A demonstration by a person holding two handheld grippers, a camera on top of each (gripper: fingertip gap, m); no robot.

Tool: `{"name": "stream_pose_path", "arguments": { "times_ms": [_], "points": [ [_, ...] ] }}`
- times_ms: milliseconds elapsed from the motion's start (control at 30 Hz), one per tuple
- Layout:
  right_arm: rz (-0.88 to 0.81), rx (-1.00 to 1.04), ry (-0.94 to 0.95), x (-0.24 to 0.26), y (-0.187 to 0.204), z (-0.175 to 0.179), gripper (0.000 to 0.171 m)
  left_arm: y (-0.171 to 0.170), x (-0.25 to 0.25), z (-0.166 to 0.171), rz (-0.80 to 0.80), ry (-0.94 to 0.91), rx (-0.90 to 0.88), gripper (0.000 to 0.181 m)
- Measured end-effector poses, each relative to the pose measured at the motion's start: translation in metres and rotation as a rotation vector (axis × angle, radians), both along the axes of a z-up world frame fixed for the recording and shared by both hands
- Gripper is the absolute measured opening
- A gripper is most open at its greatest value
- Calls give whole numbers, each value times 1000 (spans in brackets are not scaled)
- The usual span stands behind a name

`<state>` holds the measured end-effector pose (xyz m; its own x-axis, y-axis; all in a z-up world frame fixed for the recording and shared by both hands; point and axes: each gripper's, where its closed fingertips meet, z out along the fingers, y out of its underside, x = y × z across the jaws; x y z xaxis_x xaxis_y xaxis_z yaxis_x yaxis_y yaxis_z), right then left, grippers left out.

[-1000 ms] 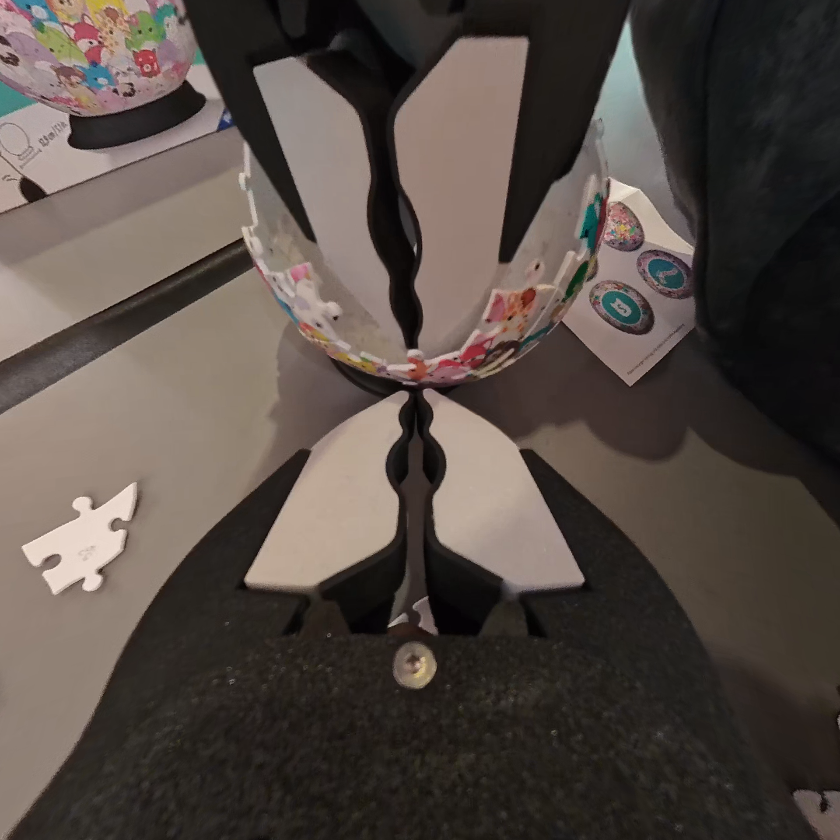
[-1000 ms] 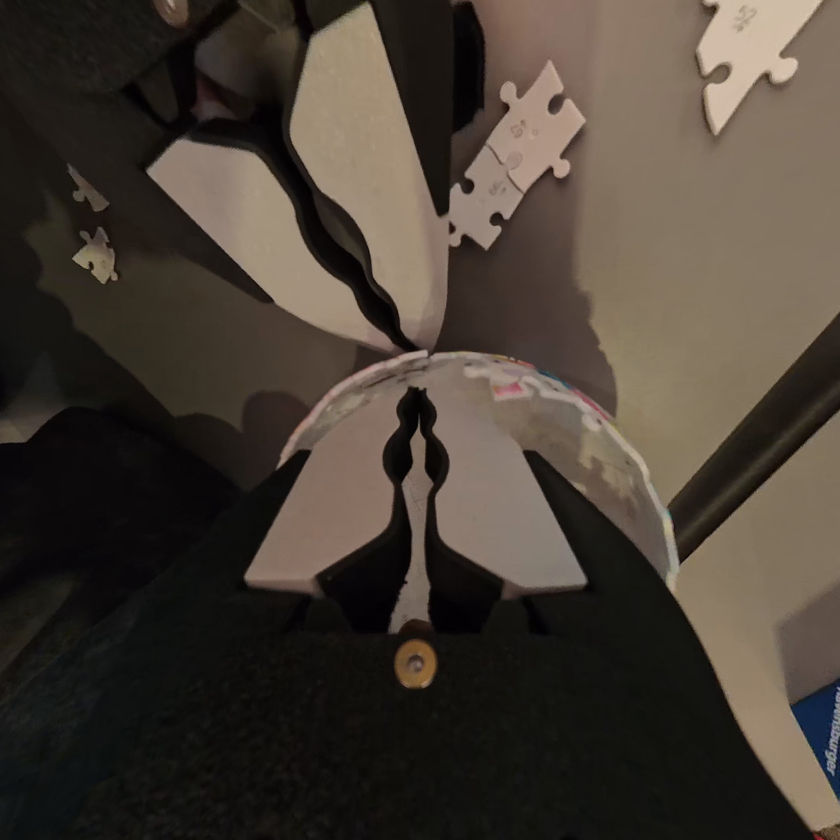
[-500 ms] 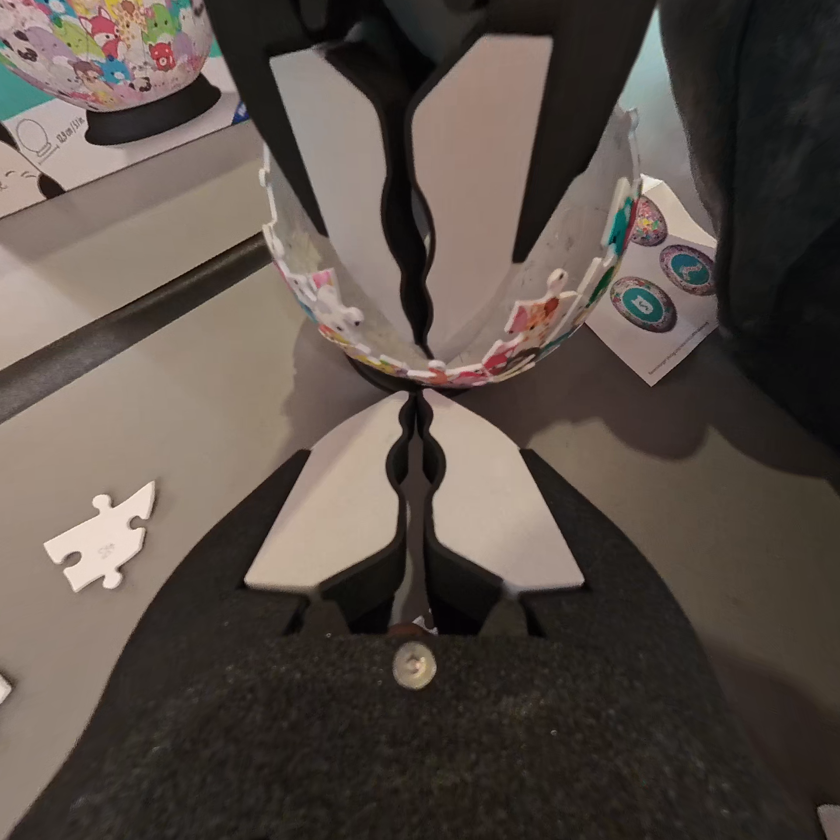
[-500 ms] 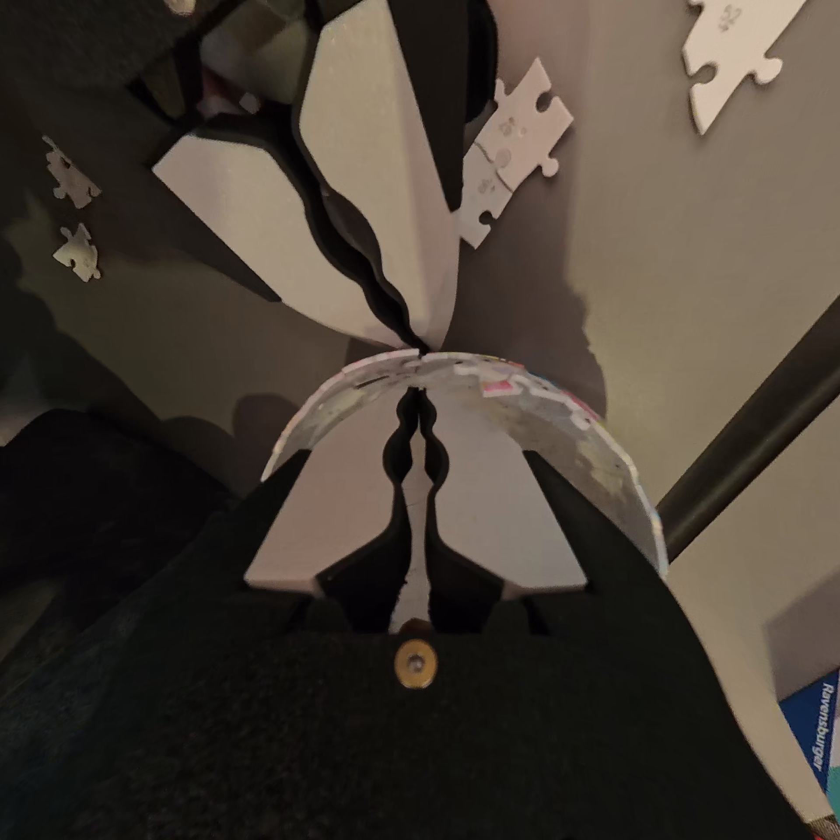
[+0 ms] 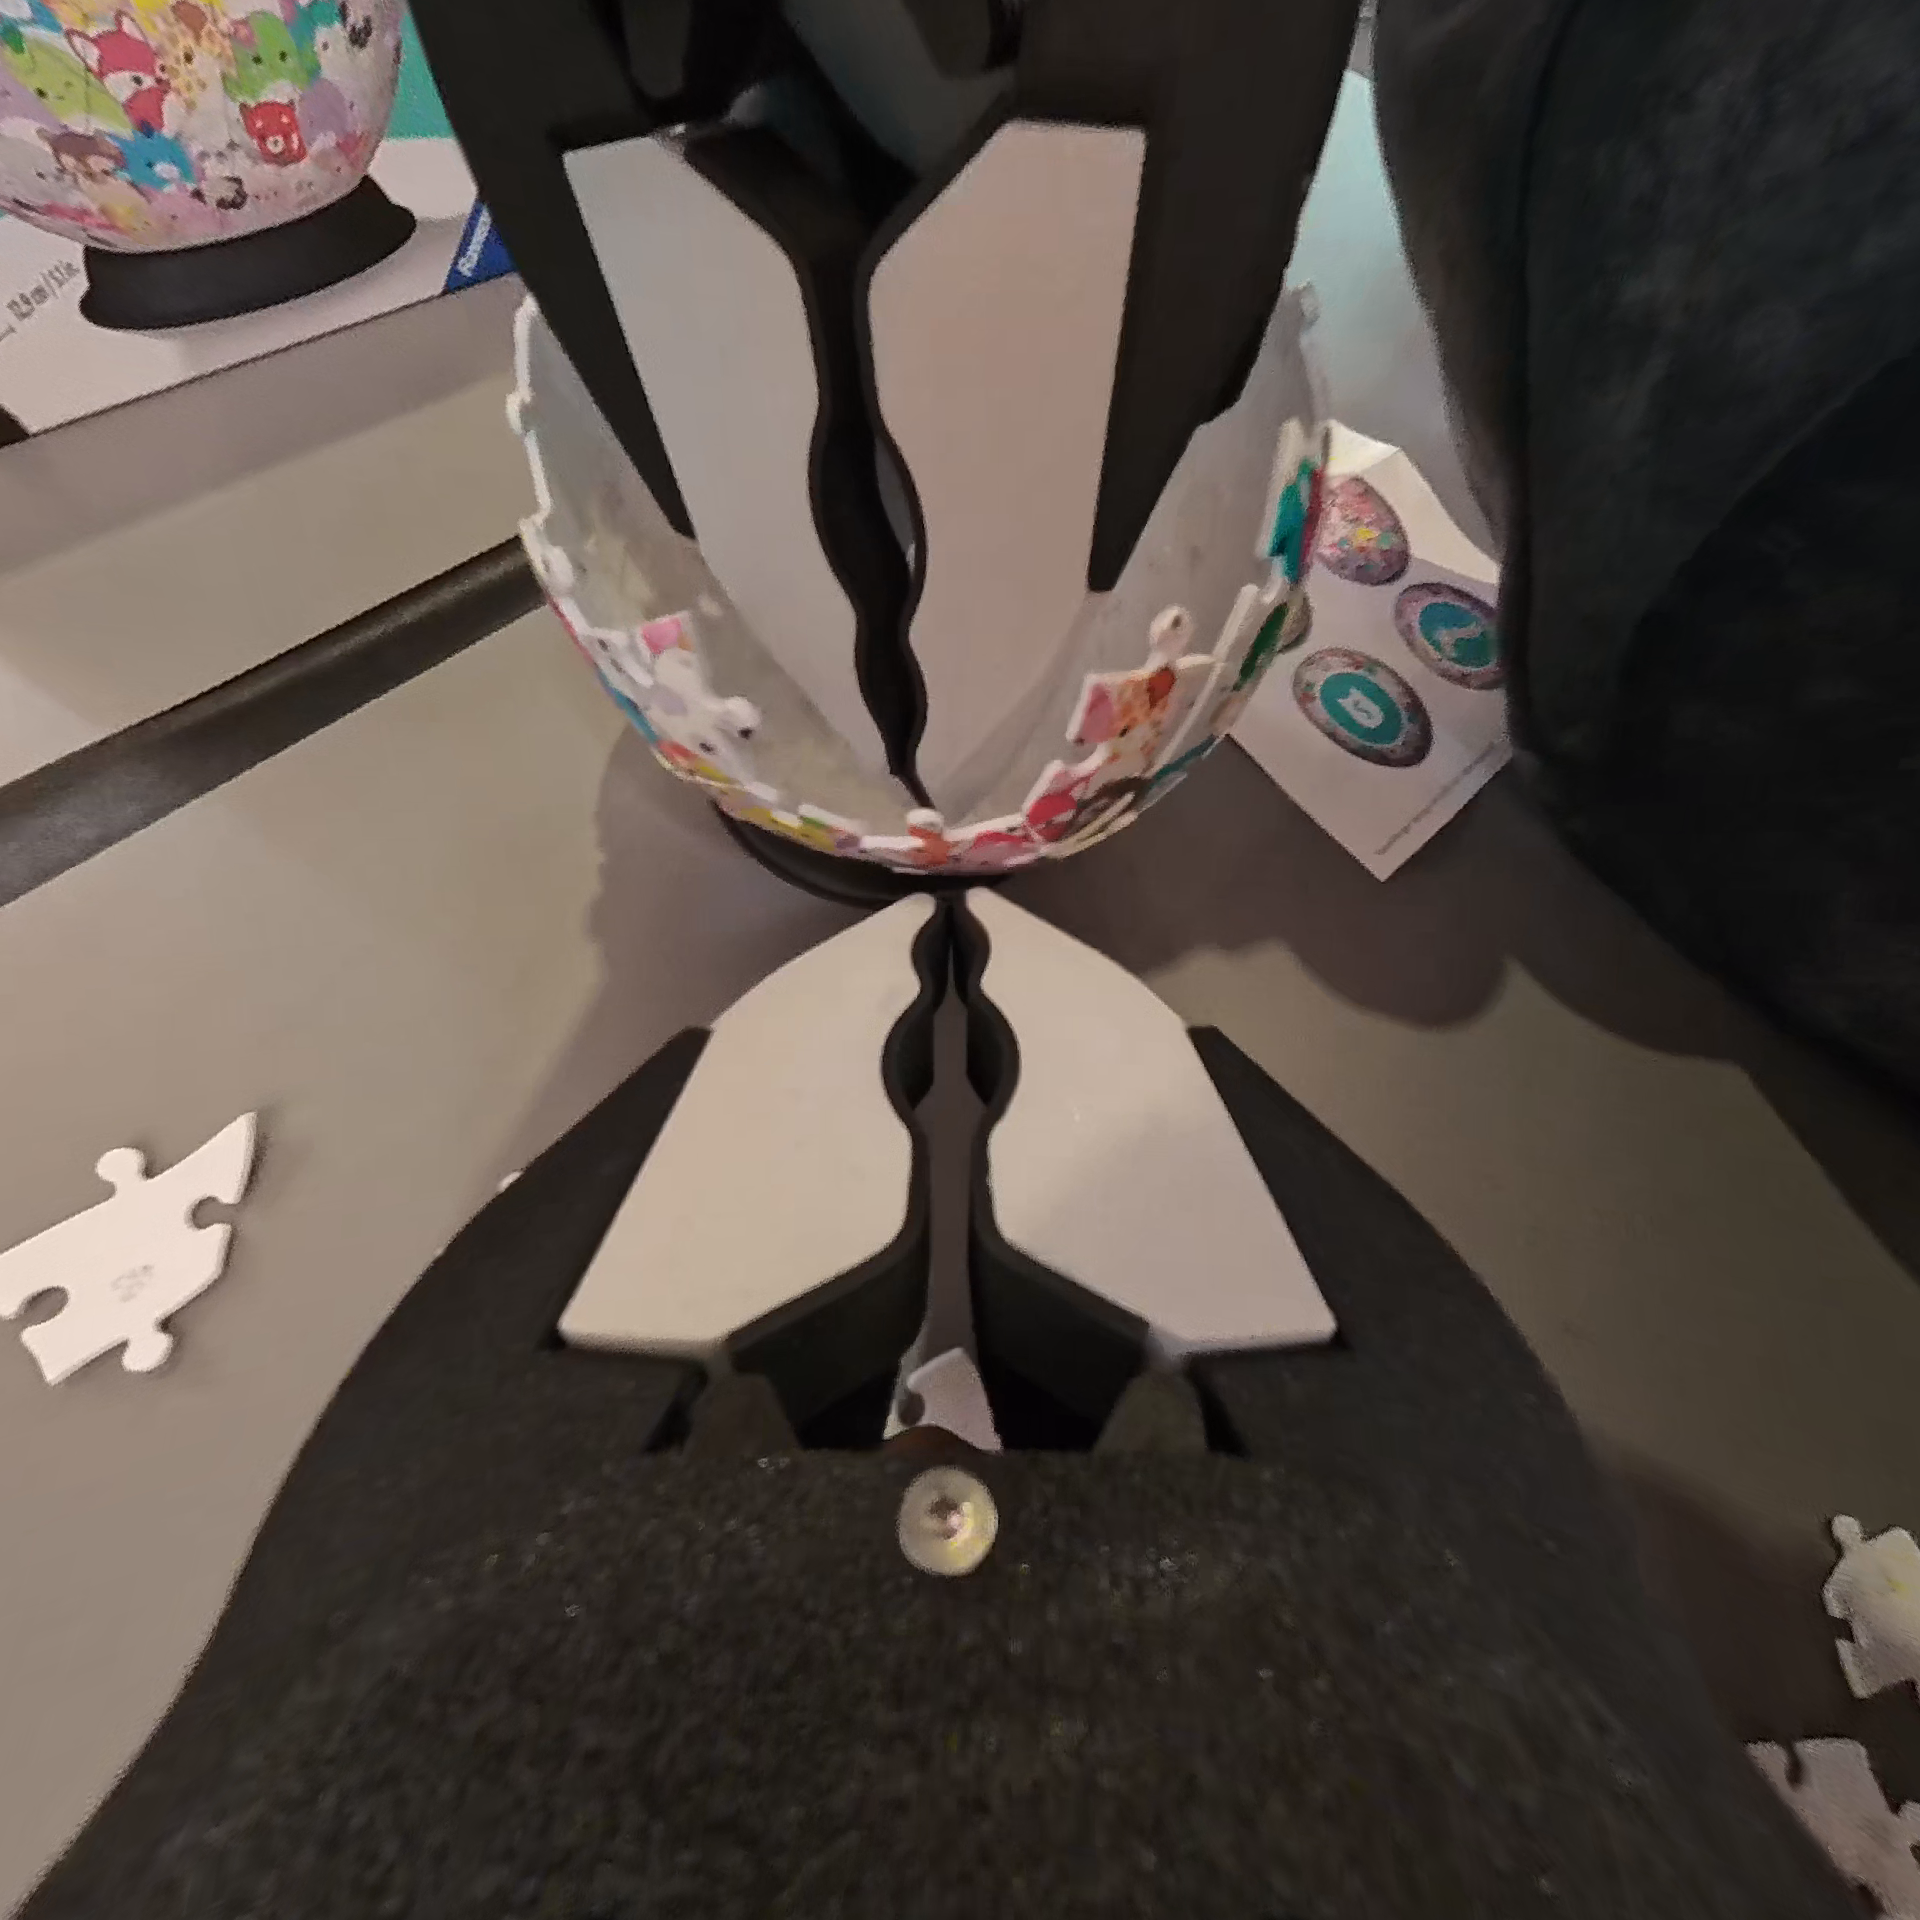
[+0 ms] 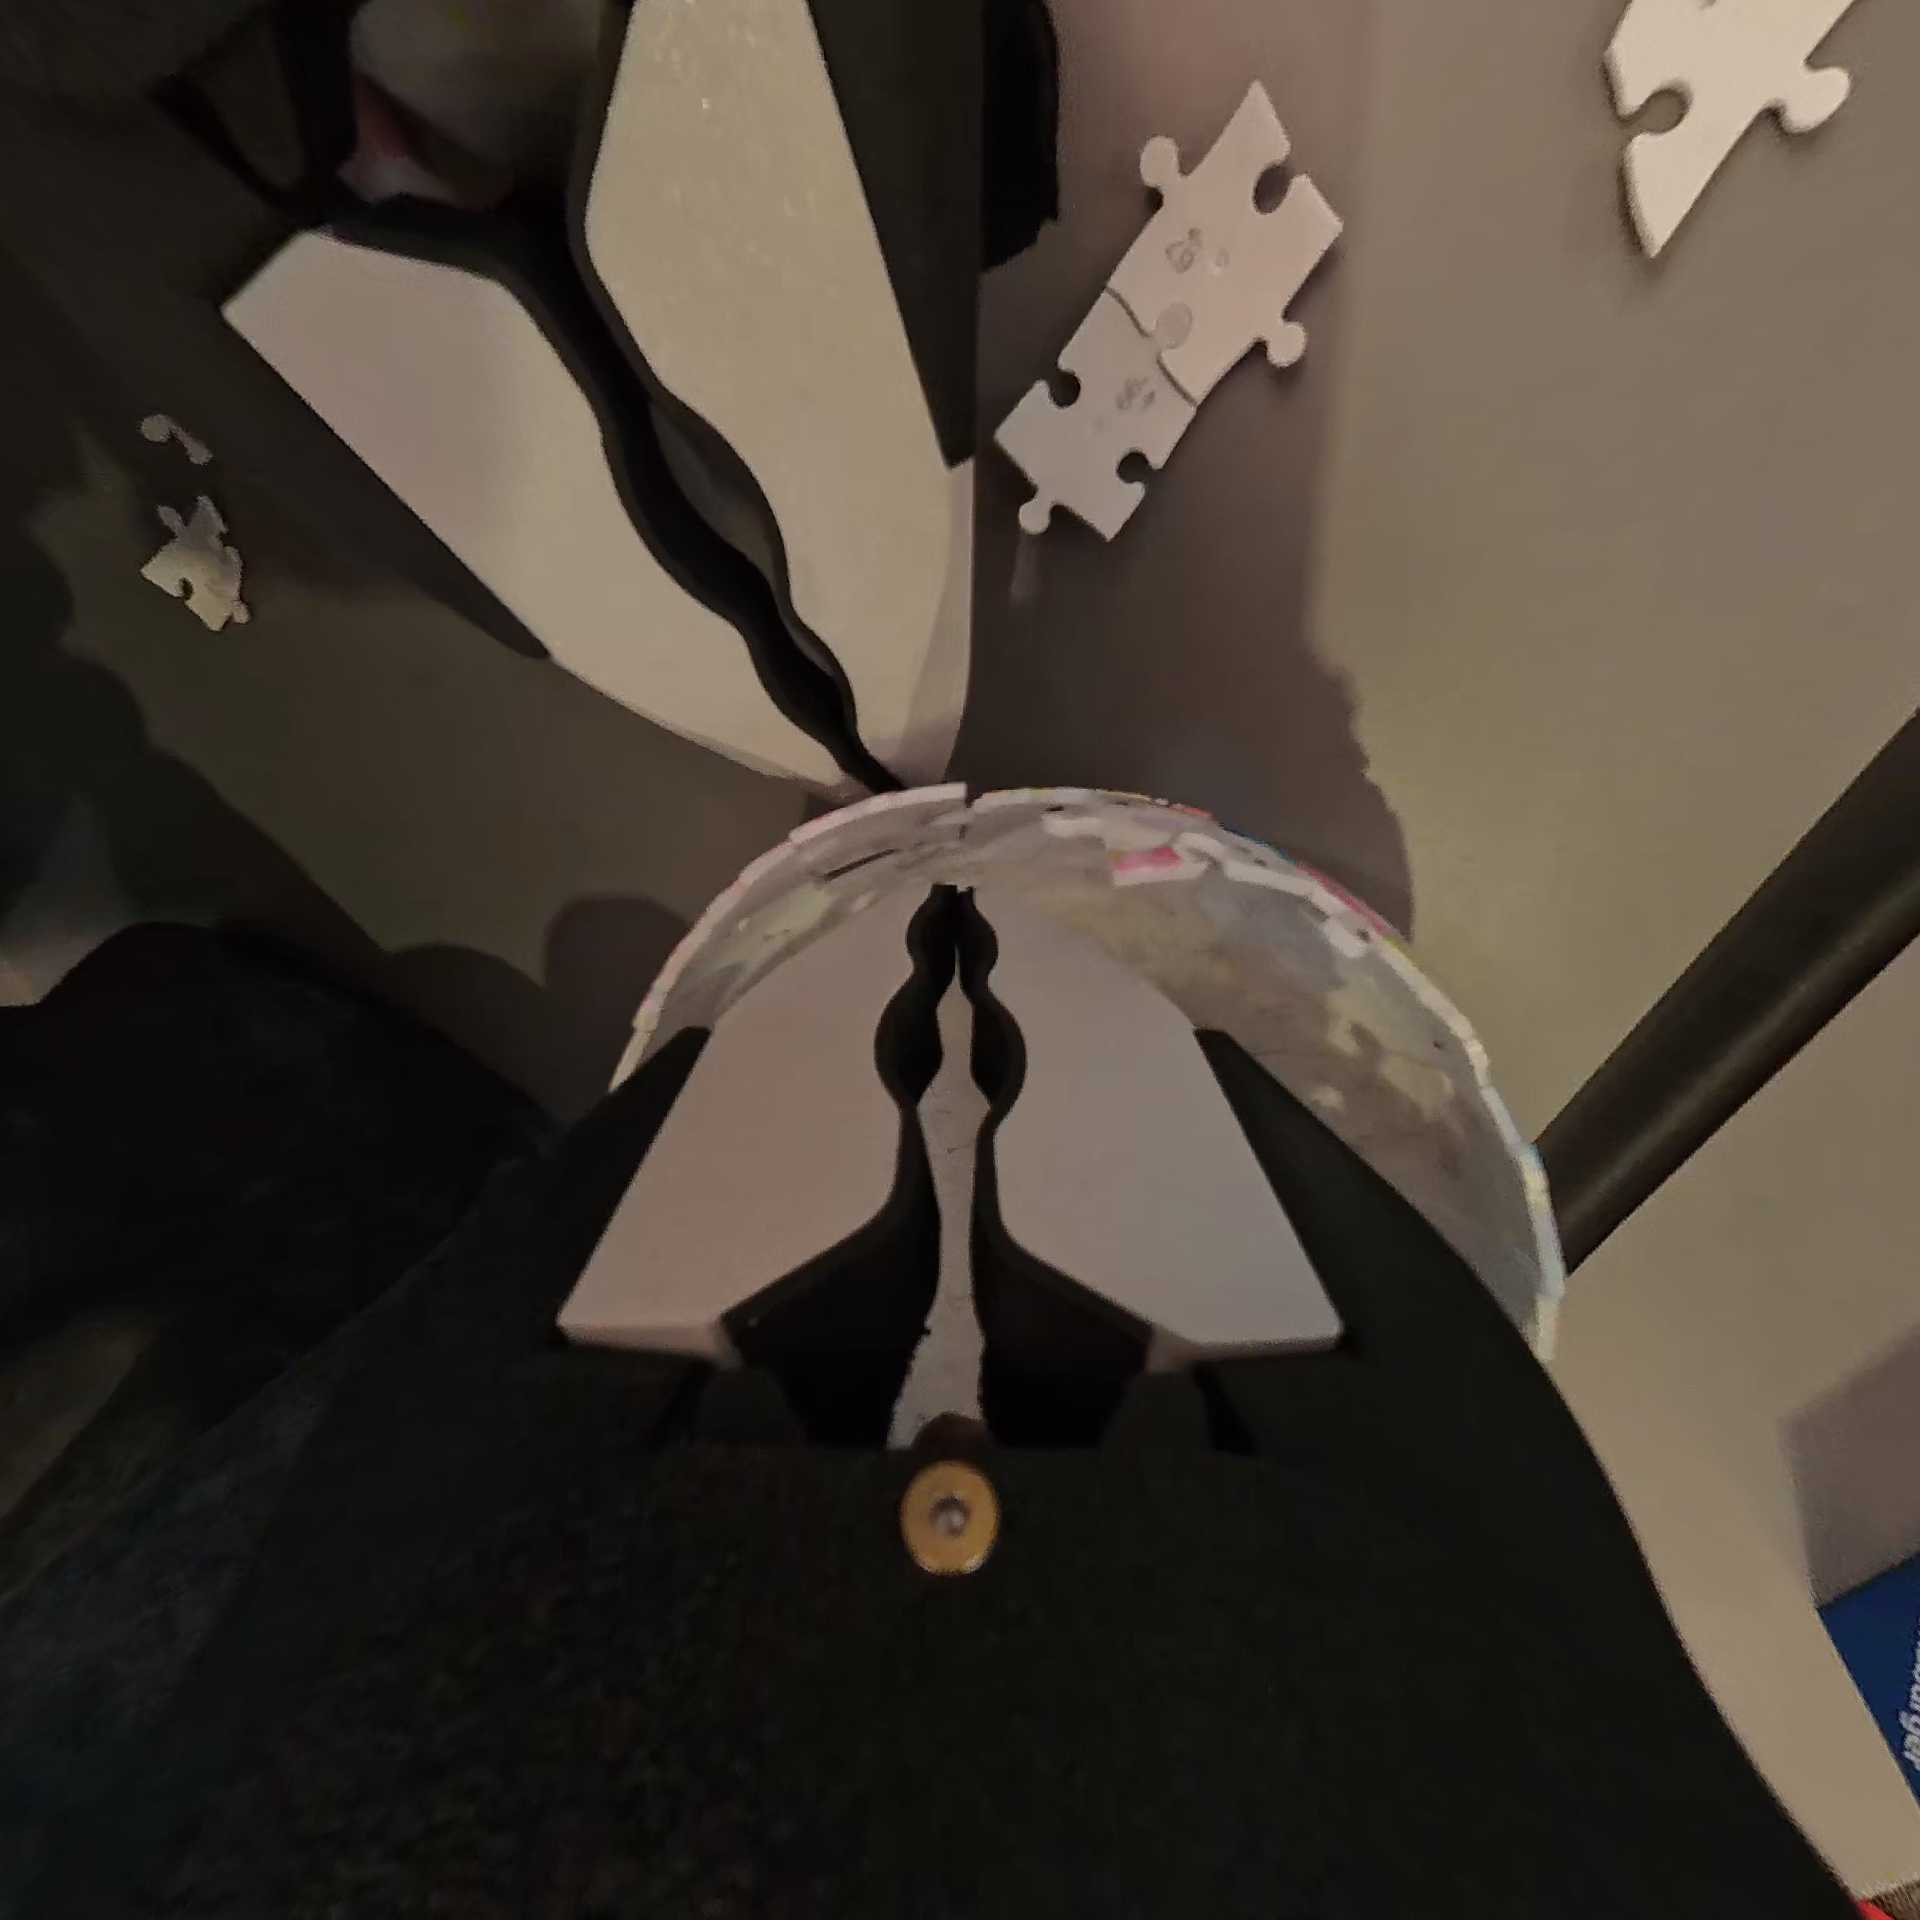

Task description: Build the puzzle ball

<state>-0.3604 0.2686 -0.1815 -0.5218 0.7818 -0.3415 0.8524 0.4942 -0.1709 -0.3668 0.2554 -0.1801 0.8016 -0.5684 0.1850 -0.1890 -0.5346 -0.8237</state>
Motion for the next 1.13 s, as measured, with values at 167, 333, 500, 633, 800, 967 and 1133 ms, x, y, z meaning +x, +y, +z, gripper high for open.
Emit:
{"name": "stream_pose_path", "arguments": {
  "times_ms": [167, 333, 500, 633, 800, 967, 1133],
  "points": [
    [36, -12, 9, -3, -6, 0, 0, 3, 3, 0, -8, -1, -13, 0],
    [3, -13, 6, 0, -1, 1, 0, 2, 2, 2, -3, 11, 9, 0],
    [-8, 2, 17, 0, 4, 1, 0, 4, 0, -3, 0, 22, -10, 0],
    [14, 6, -2, -4, 0, -5, 0, 10, -2, -4, 8, 33, -12, 0],
    [11, 17, -9, -3, 1, -6, 0, 11, 0, -5, 5, 53, -12, 0],
    [-9, 23, 2, 0, 6, -2, 0, 10, -2, -5, 9, 49, -9, 0],
    [-27, 25, -17, 4, 9, -4, 0, 8, 2, -17, -18, 79, -60, 0]
  ]
}}
